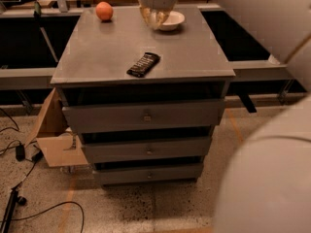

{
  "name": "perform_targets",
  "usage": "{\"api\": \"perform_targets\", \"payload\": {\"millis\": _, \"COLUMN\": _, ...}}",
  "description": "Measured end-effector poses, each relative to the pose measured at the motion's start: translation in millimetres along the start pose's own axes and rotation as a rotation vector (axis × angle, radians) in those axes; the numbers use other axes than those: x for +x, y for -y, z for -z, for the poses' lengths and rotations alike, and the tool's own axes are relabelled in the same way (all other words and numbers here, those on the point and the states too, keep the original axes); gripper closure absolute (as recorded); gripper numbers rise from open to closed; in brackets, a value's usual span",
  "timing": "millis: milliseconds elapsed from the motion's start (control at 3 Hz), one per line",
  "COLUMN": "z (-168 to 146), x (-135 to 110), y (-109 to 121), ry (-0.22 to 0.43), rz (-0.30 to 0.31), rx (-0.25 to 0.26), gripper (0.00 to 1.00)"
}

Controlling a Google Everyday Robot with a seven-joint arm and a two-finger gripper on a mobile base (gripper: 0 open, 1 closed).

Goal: Pick rxbar chocolate

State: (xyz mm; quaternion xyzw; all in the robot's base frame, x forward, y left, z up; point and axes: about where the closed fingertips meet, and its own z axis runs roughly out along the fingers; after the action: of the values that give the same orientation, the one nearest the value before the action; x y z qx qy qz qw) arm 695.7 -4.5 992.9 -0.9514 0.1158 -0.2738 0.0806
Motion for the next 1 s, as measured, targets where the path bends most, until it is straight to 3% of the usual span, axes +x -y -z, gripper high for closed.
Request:
{"api": "perform_targets", "payload": {"millis": 333, "z": 48.8, "x": -9.8, "y": -27.1, "ry": 0.039, "rz": -0.013, "rx": 0.054, "gripper": 0.62}}
{"api": "perform_targets", "payload": {"millis": 667, "z": 52.5, "x": -16.1, "y": -36.4, "ry": 0.188, "rz": -0.001, "rx": 0.043, "gripper": 0.38}}
{"api": "perform_targets", "payload": {"millis": 1000, "z": 35.8, "x": -13.2, "y": -29.6, "ry": 0.289, "rz": -0.007, "rx": 0.017, "gripper": 0.15}}
